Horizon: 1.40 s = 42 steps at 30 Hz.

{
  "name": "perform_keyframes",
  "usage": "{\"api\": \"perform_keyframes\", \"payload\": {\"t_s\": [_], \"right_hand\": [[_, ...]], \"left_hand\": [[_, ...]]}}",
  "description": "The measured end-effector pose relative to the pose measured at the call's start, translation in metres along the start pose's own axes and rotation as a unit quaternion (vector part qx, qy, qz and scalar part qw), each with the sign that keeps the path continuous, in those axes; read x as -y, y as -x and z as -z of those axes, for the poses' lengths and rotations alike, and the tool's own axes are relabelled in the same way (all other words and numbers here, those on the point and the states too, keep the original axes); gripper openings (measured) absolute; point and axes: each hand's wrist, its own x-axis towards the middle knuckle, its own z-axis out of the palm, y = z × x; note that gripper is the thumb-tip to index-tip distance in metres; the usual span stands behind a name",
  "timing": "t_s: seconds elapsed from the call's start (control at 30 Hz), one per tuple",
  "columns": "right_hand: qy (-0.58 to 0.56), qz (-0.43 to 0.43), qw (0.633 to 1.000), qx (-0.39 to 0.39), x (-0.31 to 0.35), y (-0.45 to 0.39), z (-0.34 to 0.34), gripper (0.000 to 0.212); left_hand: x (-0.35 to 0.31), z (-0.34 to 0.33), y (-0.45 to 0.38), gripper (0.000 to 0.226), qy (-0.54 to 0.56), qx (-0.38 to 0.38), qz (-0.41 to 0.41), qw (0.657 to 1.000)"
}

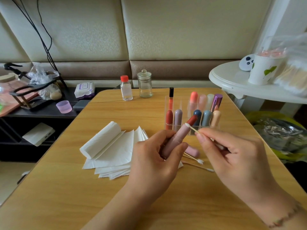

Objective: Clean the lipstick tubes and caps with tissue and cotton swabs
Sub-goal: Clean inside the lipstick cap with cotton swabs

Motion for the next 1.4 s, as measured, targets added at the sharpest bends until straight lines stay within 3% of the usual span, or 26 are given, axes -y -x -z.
{"api": "perform_keyframes", "payload": {"t_s": [0.5,0.87,1.07,1.4], "right_hand": [[-0.032,-0.023,0.999,-0.019,0.002,0.004,-0.002,0.025],[-0.075,-0.028,0.996,-0.040,0.005,0.003,-0.003,0.030],[-0.095,-0.043,0.994,-0.043,0.004,0.004,-0.004,0.029],[-0.098,-0.045,0.993,-0.042,0.003,0.003,-0.005,0.028]], "left_hand": [[0.006,-0.004,0.000,0.023,0.161,0.096,0.031,0.982],[-0.006,-0.001,-0.006,0.026,0.366,0.172,0.137,0.904],[-0.008,-0.001,-0.003,0.033,0.351,0.177,0.131,0.910],[-0.006,-0.001,-0.003,0.023,0.412,0.204,0.152,0.875]]}}
